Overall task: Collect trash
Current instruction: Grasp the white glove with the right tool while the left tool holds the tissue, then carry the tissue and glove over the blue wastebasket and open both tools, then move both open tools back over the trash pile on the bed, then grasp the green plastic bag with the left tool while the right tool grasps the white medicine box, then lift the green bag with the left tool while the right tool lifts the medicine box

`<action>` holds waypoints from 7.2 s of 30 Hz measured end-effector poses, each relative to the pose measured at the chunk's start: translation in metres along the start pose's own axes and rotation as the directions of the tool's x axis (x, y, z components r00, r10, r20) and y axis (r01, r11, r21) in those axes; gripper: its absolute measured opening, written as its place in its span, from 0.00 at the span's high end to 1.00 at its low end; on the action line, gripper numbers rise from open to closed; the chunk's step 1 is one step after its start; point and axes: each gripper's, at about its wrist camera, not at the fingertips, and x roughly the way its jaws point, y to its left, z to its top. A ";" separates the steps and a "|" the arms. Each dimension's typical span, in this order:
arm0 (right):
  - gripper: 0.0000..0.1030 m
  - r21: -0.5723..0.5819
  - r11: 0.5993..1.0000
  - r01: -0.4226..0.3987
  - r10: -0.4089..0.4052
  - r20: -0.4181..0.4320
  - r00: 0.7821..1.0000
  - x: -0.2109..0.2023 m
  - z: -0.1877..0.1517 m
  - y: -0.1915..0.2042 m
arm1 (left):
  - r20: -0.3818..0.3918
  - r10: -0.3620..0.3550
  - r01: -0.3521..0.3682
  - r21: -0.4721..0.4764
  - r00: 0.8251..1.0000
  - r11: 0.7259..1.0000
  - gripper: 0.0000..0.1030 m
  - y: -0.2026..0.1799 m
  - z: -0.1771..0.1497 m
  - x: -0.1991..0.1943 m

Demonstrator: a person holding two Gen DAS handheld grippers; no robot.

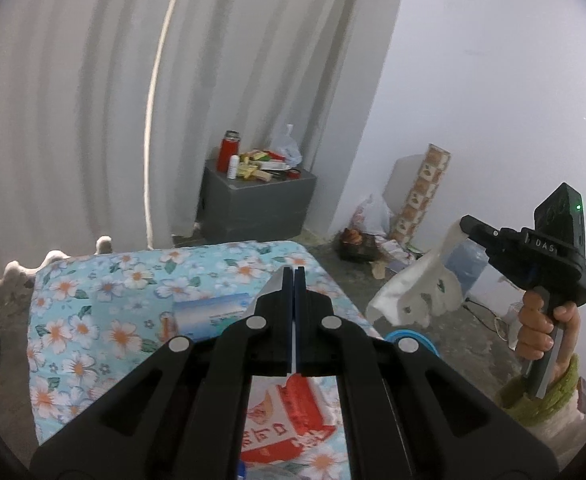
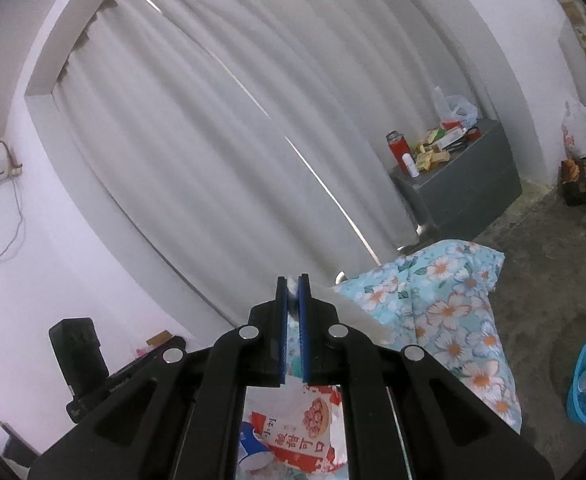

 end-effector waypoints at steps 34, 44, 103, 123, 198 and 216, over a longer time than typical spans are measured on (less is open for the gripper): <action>0.95 0.342 0.917 0.205 -0.288 0.215 0.933 -0.192 -0.051 -0.181 | -0.307 -0.249 0.340 0.292 0.919 0.894 1.00 -0.258 -0.024 0.161; 0.95 0.434 0.829 0.354 -0.423 0.070 0.903 -0.190 -0.039 -0.294 | -0.506 -0.313 0.513 0.324 0.804 0.795 1.00 -0.357 -0.079 0.289; 0.18 0.077 0.910 0.408 -0.394 -0.157 0.906 -0.066 -0.091 -0.102 | -0.083 0.219 -0.211 0.090 0.972 0.973 0.18 -0.056 -0.038 0.011; 0.18 0.165 0.958 0.235 -0.164 -0.357 0.920 0.060 -0.095 -0.077 | -0.158 0.211 -0.230 -0.117 0.965 0.966 0.18 0.056 -0.051 0.025; 0.96 0.352 0.922 0.164 0.033 -0.492 0.870 0.228 -0.099 -0.166 | -0.436 0.132 -0.295 -0.332 0.890 0.896 0.58 0.105 -0.083 0.179; 0.96 0.423 0.894 0.149 0.025 -0.379 0.925 0.177 -0.080 -0.182 | -0.337 0.049 -0.183 -0.378 0.940 0.908 1.00 0.099 -0.080 0.163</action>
